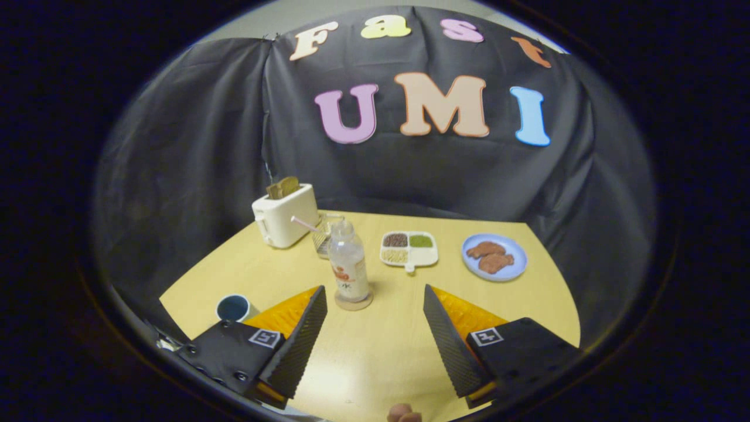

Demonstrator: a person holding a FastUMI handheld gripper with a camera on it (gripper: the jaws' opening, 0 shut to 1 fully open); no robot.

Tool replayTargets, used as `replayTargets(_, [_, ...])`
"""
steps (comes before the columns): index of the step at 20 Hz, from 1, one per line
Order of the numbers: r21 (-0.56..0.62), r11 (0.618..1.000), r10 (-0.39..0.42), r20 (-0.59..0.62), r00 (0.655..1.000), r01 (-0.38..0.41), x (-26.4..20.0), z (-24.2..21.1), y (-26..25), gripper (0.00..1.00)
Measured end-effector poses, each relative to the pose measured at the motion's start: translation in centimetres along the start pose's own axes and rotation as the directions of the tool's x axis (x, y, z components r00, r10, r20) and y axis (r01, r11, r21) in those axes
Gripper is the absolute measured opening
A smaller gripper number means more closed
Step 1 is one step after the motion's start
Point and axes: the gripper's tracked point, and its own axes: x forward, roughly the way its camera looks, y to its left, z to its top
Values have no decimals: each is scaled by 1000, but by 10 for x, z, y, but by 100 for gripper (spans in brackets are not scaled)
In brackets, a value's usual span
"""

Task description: Take the bottle from table, then pour the juice into the cup, finally place the bottle on the coaster

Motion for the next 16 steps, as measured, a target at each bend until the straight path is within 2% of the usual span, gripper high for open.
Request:
replayTargets(4, [-3,998,-56,176,983,57,-31,89,-27,100])
replayTargets(10, [-51,984,-138,383,913,170,-87,208,-66,100])
replayTargets(13, [-40,978,-165,441,882,203,-109,248,-85,100])
replayTargets(16, [-43,970,-189,481,856,239,-119,267,-108,100])
